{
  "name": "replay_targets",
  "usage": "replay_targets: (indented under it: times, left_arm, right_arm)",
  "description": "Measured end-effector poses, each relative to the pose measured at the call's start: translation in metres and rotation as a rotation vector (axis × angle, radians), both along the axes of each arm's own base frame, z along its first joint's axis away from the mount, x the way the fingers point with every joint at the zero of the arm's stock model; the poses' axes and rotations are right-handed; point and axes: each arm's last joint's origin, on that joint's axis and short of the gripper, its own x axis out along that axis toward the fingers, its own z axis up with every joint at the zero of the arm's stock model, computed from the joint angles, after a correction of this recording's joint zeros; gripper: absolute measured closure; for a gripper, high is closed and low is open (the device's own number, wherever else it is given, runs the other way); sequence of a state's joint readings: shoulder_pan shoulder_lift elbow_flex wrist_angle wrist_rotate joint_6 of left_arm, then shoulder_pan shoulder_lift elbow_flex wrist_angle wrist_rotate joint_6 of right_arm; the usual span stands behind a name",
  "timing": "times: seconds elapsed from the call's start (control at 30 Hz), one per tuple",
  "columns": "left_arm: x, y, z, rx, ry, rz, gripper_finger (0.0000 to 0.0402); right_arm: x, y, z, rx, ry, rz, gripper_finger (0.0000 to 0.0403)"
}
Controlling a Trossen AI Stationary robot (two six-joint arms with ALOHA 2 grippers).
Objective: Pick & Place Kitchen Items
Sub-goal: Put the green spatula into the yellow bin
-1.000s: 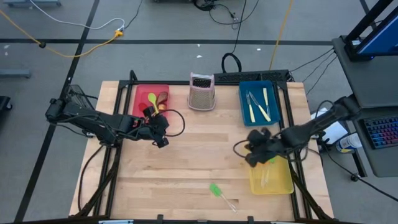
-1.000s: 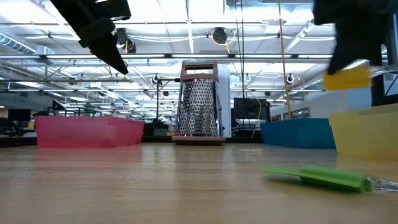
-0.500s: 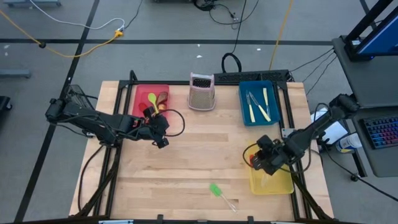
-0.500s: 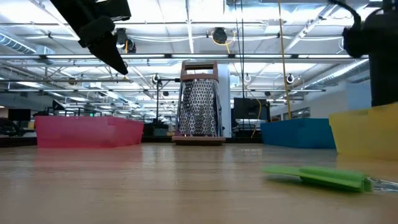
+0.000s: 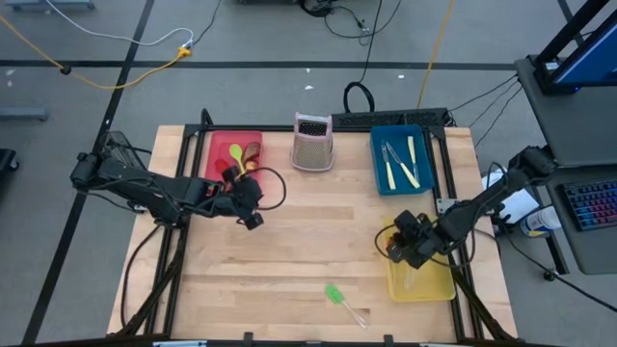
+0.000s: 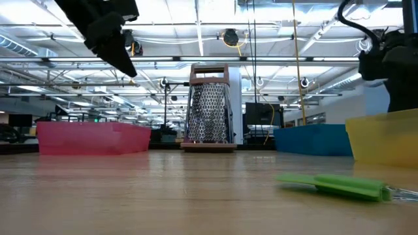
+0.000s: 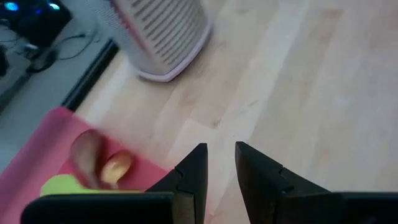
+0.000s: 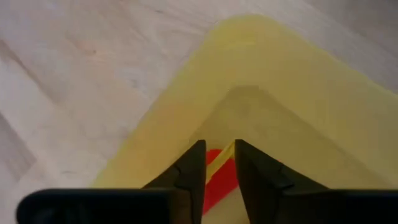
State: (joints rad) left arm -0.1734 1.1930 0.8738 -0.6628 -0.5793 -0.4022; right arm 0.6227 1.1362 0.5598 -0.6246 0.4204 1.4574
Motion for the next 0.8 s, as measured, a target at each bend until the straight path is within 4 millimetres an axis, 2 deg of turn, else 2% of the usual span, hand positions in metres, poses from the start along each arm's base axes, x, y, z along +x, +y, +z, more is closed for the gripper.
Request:
replay_targets:
  times: [0.13,0.3,0.4,0.5,0.63,0.7,0.8]
  left_arm:
    - [0.006,-0.003,0.004,-0.038,-0.05,-0.075,0.0314]
    - [0.016,-0.008,0.01,-0.092,-0.129,-0.218,0.0314]
    - [0.019,-0.01,0.014,-0.131,-0.174,-0.278,0.0314]
    - [0.024,-0.015,0.016,-0.152,-0.216,-0.329,0.0314]
    - [0.036,-0.025,0.01,-0.149,-0.231,-0.433,0.0314]
    - [0.047,-0.031,0.006,-0.153,-0.264,-0.492,0.0314]
    - [0.058,-0.04,-0.011,-0.174,-0.221,-0.564,0.0314]
  right_arm:
    - [0.0,0.0,0.005,0.01,-0.034,0.041,0.0313]
    - [-0.003,-0.002,0.018,0.015,-0.104,0.127,0.0322]
    - [-0.003,-0.002,0.028,0.032,-0.184,0.184,0.0329]
    - [0.001,0.001,0.04,0.0,-0.301,0.312,0.0335]
    - [0.012,0.008,0.06,-0.133,-0.509,0.512,0.034]
    - [0.02,0.012,0.07,-0.195,-0.63,0.55,0.034]
    - [0.031,0.02,0.079,-0.282,-0.767,0.593,0.034]
